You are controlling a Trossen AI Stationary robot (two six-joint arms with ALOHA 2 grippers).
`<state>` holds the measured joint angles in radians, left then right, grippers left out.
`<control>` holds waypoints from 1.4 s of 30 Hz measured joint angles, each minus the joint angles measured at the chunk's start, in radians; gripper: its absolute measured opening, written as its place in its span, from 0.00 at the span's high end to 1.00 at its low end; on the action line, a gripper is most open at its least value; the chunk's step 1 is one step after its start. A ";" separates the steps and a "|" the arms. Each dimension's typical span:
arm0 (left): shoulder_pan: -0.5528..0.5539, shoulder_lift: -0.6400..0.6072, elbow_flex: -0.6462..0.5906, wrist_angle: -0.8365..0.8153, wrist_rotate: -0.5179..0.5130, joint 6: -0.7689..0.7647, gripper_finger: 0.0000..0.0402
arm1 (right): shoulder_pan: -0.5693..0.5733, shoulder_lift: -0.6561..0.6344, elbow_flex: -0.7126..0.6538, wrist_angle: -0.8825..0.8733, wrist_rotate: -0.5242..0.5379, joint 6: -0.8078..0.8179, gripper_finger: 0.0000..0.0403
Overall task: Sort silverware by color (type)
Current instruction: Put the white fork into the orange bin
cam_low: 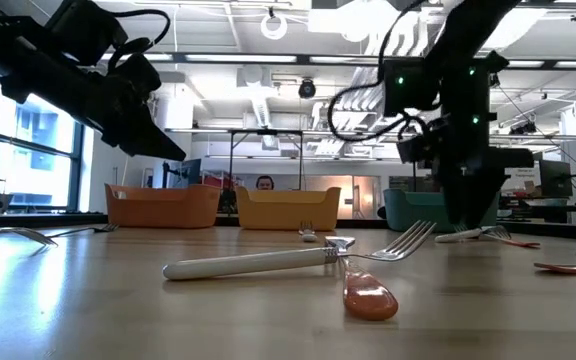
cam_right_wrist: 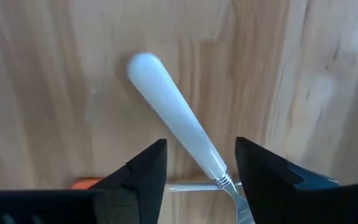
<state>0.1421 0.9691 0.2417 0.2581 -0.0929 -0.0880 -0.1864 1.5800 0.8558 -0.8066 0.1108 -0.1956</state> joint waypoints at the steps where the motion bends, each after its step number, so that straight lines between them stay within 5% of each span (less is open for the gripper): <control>1: 0.000 0.000 0.000 0.000 0.000 -0.006 1.00 | -0.006 0.014 0.000 0.000 -0.007 -0.010 0.57; 9: 0.000 0.000 0.000 0.000 0.000 -0.008 1.00 | -0.037 0.088 0.005 0.011 -0.028 -0.015 0.65; 21: 0.000 0.000 0.000 0.000 0.001 -0.052 1.00 | -0.048 0.091 0.003 0.029 -0.051 -0.015 0.96; 35: -0.030 0.000 0.000 0.053 0.006 -0.154 1.00 | 0.009 0.051 0.133 -0.055 -0.101 0.067 0.97; 42: -0.112 0.043 0.000 0.269 -0.004 -0.132 1.00 | 0.083 -0.182 -0.036 0.318 -0.101 0.190 0.98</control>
<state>0.0303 1.0118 0.2413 0.5274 -0.0973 -0.2197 -0.1030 1.3979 0.8196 -0.4890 0.0097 -0.0054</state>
